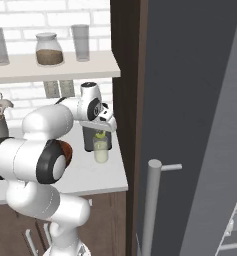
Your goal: Grab a lemon wedge from the fridge and one ice cube from the ice bowl, and put them in the glass of lemonade.
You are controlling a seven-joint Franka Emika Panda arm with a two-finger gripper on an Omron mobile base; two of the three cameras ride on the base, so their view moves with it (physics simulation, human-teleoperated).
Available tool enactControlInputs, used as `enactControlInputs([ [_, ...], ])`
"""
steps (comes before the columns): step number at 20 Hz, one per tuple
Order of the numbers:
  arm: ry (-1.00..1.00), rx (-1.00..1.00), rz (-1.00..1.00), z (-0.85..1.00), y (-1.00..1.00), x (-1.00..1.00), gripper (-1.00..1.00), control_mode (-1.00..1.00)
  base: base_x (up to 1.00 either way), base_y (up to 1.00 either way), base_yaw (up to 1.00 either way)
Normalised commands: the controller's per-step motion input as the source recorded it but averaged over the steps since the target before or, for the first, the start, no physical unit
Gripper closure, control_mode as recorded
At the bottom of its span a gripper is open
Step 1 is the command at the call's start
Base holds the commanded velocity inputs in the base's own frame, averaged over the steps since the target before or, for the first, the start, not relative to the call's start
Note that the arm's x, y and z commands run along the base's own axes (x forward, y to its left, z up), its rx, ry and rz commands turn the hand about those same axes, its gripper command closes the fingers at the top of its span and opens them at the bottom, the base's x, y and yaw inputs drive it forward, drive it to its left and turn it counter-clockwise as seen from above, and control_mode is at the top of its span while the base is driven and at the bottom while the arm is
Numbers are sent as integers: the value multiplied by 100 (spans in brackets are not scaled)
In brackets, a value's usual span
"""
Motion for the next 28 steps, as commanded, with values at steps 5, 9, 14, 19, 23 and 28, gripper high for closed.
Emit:
enactControlInputs([
  [5,0,0,0,-8,0,2,100,-100,0,0,0],
  [9,-1,0,0,0,0,-9,100,-100,0,0,0],
  [14,-2,0,0,0,-1,-6,100,-100,0,0,0],
  [19,0,0,0,0,-18,0,100,-100,0,0,0],
  [23,0,0,0,0,-5,0,100,-100,0,0,0],
  [28,0,0,0,0,5,-10,100,-100,0,0,0],
])
